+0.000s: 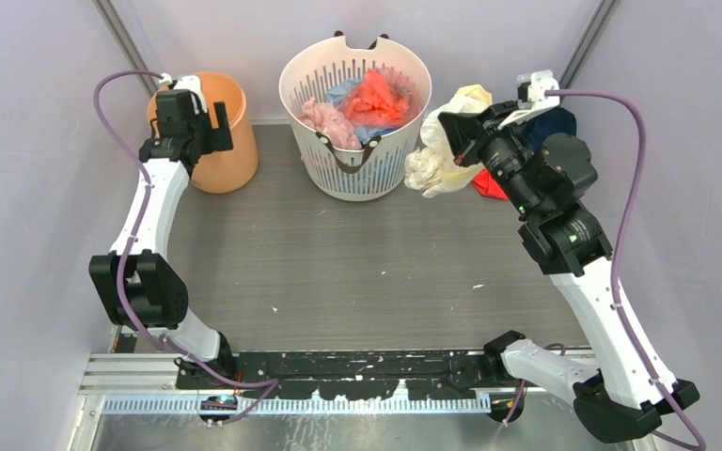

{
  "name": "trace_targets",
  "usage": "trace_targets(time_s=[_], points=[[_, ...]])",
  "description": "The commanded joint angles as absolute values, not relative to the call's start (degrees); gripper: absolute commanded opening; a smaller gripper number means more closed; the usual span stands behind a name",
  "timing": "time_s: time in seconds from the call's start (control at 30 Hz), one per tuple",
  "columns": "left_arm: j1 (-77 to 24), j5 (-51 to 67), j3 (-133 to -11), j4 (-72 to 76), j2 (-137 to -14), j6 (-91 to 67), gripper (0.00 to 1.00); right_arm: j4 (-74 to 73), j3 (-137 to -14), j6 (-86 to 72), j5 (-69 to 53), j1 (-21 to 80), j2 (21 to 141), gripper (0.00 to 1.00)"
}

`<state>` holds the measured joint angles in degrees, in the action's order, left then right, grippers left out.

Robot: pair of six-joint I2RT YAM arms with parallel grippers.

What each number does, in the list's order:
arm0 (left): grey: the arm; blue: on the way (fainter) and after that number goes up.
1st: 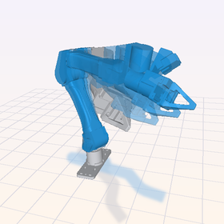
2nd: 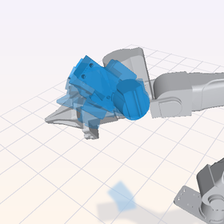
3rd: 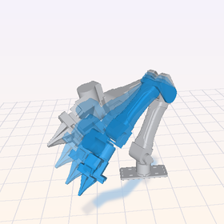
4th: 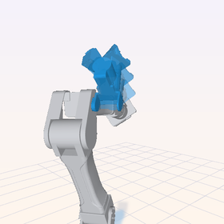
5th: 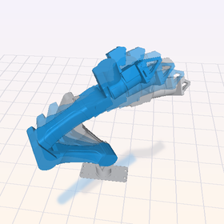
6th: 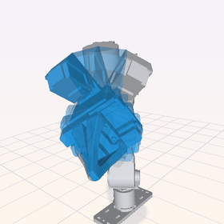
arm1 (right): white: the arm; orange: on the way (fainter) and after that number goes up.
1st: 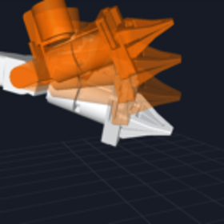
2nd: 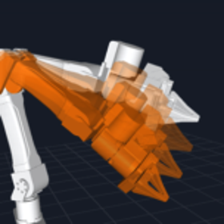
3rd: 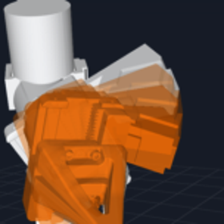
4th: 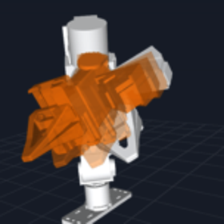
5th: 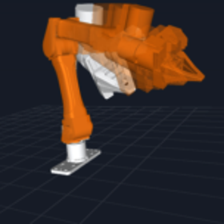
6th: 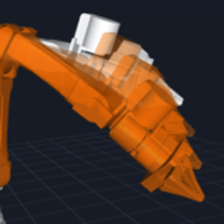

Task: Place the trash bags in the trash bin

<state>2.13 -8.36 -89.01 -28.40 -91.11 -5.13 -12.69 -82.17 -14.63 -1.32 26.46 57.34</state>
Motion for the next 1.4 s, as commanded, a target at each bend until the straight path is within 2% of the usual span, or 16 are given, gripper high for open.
trace_targets(time_s=[0.0, 0.13, 0.27, 0.47, 0.6, 1.0, 1.17, 1.23, 1.27, 1.37], points=[[2.0, -3.8, -88.3, -21.2, -90.6, -3.1, 0.90, -14.1, -81.3, -13.2, -0.2, 26.5, 56.9, 0.01], [1.4, -3.1, -87.9, -21.6, -90.8, -2.9, 0.84, -14.2, -80.0, -13.1, -0.2, 26.5, 57.0, 0.01], [0.5, -3.0, -89.8, -24.4, -88.3, -1.3, 0.84, -14.2, -79.4, -13.2, -0.2, 26.5, 57.0, 0.01], [-1.6, 3.4, -93.9, -28.3, -86.5, -0.5, 0.84, -14.3, -78.7, -13.1, -0.4, 26.5, 57.8, 0.01], [-1.7, 4.7, -94.2, -26.4, -87.6, 0.8, 0.84, -14.5, -78.3, -13.1, -0.8, 26.5, 58.0, 0.01], [-1.7, 6.0, -103.8, -25.4, -103.1, 2.0, 0.84, -17.4, -77.2, -11.6, -0.2, 26.5, 56.9, 0.01], [-1.8, 4.6, -104.9, -25.7, -105.4, 0.9, 0.83, -18.3, -76.4, -10.8, -0.2, 26.5, 56.6, 0.01], [-1.8, 3.4, -104.4, -26.4, -105.7, 0.5, 0.76, -18.1, -76.0, -10.8, 1.7, 26.5, 56.6, 0.01], [-1.8, 2.4, -104.6, -27.3, -105.9, 0.3, 0.68, -18.1, -76.0, -10.8, 1.7, 26.5, 56.7, 0.01], [-1.8, 0.5, -105.8, -31.4, -106.2, -2.1, 0.36, -17.8, -75.9, -10.8, 1.6, 26.5, 56.9, 0.01]])
